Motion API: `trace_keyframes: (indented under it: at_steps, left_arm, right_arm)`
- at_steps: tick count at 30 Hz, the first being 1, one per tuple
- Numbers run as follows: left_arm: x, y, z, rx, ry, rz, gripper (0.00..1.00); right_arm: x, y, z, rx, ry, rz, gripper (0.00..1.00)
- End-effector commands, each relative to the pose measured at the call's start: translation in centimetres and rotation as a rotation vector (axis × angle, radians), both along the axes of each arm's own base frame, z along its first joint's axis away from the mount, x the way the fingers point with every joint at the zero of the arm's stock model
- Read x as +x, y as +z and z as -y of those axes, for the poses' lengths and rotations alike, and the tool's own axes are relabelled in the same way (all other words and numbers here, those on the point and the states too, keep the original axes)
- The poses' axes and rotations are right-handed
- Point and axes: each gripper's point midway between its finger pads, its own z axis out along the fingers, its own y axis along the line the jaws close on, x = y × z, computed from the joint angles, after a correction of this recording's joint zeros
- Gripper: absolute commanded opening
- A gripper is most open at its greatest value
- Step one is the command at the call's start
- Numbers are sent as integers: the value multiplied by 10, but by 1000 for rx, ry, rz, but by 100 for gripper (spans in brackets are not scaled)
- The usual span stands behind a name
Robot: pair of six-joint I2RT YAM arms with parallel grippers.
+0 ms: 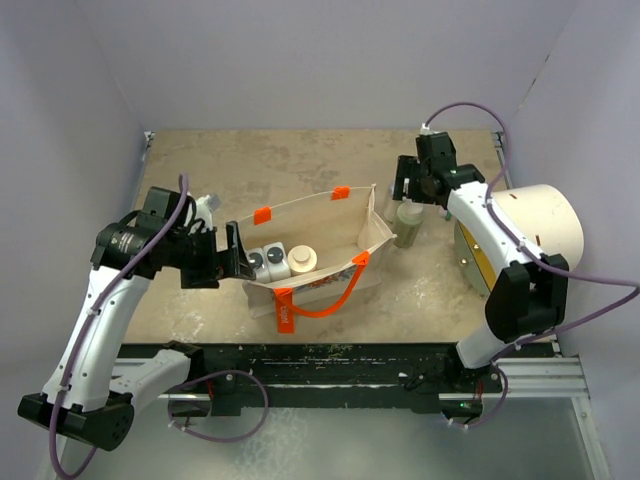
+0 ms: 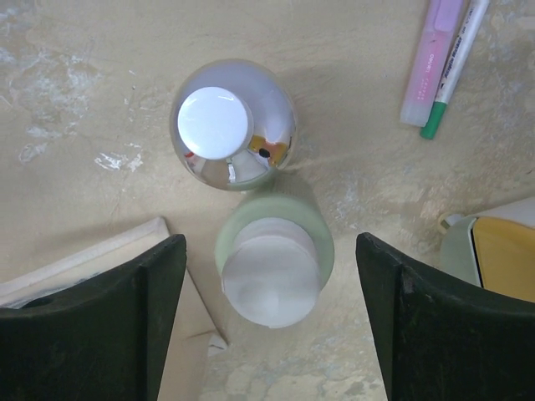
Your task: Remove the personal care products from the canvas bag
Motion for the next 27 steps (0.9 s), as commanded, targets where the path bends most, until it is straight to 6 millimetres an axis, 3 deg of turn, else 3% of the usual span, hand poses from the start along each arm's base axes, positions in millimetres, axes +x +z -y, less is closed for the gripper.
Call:
trace_keyframes:
  at_steps: [1, 8, 15, 19, 23, 27]
  left_arm:
    - [-5, 14, 3, -32, -18, 43, 99]
    - [-10, 15, 15, -112, -36, 28, 99]
    - [-10, 10, 23, -160, -58, 20, 99]
    - [-14, 2, 23, -152, -85, -9, 99]
    - [-12, -8, 19, -128, -59, -15, 100]
    - [-7, -6, 28, -192, -34, -1, 100]
  right_arm:
    - [-10, 50, 0, 30, 8, 89, 84]
    - [-47, 96, -13, 157, 72, 154, 92]
    - [-99, 157, -99, 297, 295, 153, 90]
    - [-125, 194, -129, 372, 381, 200, 87]
    - [-157, 197, -175, 425, 552, 150, 77]
    - [-183, 167, -208, 481, 652, 55, 70]
